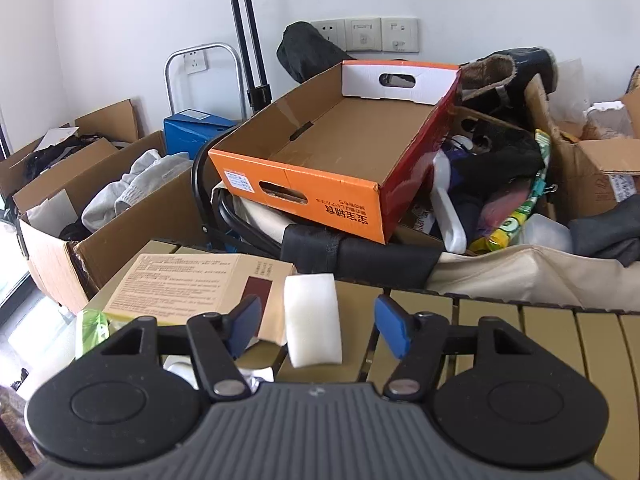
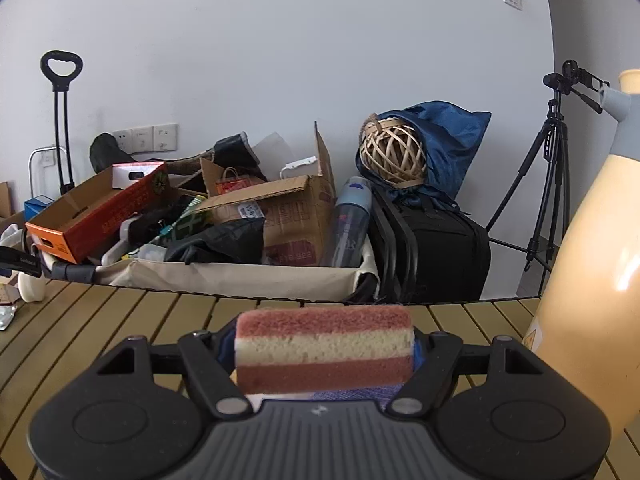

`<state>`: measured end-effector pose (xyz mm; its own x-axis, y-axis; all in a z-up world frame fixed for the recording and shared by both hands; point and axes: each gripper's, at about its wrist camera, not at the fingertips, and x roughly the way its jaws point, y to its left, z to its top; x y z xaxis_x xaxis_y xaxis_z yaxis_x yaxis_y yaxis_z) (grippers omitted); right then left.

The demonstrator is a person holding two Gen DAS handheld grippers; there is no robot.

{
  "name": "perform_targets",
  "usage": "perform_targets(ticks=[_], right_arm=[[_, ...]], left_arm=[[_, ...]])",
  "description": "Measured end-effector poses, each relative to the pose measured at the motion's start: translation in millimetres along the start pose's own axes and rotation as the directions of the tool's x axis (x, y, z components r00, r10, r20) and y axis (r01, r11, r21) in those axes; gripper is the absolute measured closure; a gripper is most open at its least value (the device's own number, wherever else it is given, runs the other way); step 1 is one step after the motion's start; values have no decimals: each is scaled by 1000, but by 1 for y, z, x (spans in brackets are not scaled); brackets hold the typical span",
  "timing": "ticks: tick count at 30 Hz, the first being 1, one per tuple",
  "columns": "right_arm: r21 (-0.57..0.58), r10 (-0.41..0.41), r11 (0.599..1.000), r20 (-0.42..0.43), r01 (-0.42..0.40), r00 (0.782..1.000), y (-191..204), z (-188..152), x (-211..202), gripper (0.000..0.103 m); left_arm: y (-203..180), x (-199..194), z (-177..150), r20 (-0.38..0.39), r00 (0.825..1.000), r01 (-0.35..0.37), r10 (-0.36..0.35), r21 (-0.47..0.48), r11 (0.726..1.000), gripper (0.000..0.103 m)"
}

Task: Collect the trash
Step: 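Reach the left tool to the white foam roll and close on it, then lift the white roll in the left tool and sponge in the right tool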

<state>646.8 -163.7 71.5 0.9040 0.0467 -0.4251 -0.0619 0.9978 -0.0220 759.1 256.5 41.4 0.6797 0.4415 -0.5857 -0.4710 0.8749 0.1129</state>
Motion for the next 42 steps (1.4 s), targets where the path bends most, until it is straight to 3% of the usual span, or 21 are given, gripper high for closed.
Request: perform_targets(ticks=[2,8,13,20,30,42], right_arm=[[12,-6,1000,-9,6,1000,-4,-1,5,30],[28,-20,999,-25,21,999,-10,-7,17,30],[39,-19,999,-28,20,999,-14,-9,19,30],[69,5,998,-26,-3,1000,-15,-7,3,30],[97,49,994,-28,-46,998,-8,-4,-36,30],[99,67,993,-22,-65,998,-1,2,-93,30]], left_arm=[[-3,7,1,-9,1000,-10,10,-3,1000,38],[-8,30,1,-52,998,-23,23,2,1000,73],[-2,22,-2,-19,999,-44,44,-6,999,74],[4,-23,-3,19,1000,-24,24,38,999,74],[22,-104,-9,47,998,31,-32,39,999,74],[21,-216,-36,109,987,103,-114,103,989,74]])
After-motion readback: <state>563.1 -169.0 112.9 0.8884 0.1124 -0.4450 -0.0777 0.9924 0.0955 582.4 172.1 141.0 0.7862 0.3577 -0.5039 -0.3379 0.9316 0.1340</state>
